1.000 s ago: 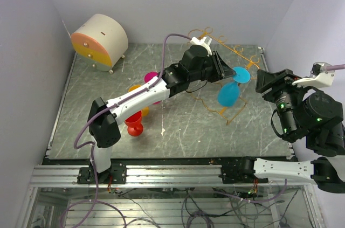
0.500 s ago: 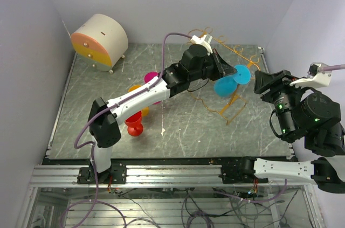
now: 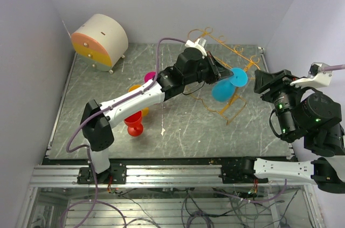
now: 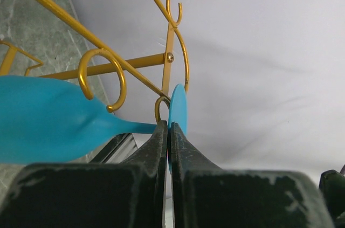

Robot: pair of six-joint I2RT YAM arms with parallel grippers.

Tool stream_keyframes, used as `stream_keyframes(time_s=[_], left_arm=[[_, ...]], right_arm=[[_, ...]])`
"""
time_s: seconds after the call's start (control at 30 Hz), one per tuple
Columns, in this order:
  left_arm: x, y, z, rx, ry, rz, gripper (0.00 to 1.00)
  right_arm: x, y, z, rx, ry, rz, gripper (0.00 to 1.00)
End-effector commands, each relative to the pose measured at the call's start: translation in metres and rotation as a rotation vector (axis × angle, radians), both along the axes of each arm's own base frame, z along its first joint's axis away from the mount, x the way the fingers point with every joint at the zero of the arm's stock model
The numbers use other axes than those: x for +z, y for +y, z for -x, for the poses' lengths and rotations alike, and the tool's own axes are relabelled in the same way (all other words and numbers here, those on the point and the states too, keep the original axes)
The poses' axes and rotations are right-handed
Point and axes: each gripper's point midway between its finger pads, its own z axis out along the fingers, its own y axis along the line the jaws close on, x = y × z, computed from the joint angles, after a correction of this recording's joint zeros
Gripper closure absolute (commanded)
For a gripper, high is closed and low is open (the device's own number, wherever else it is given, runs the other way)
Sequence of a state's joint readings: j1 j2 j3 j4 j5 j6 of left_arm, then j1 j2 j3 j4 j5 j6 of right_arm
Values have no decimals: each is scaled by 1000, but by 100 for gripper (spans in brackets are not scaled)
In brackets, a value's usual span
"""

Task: Take the wine glass off the wine glass rack

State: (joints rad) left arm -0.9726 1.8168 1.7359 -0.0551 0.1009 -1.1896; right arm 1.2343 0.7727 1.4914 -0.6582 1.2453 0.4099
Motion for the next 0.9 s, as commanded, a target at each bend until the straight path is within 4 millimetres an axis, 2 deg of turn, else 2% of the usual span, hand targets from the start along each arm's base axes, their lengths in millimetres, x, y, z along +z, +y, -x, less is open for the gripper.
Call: stream_keyframes(time_s=[0.0, 0.2, 0.37, 0.53, 0.7, 0.87], left_arm=[[36, 8, 7, 9, -13, 107, 93], [43, 16, 14, 8, 1, 136, 93], [49, 35, 19, 43, -12, 157, 93], [64, 60, 36, 41, -37, 213, 93], [87, 117, 67, 71, -101, 282, 93], [113, 196, 109, 119, -216, 340, 93]], right_arm=[[-1, 2, -1, -5, -1, -10, 54], [-1, 5, -1, 4, -1, -12, 54], [1, 8, -1, 17, -3, -12, 53], [4, 18, -2, 60, -11, -8, 53], [7, 45, -2, 164, -18, 28, 53], [10, 82, 0, 300, -21, 53, 53]])
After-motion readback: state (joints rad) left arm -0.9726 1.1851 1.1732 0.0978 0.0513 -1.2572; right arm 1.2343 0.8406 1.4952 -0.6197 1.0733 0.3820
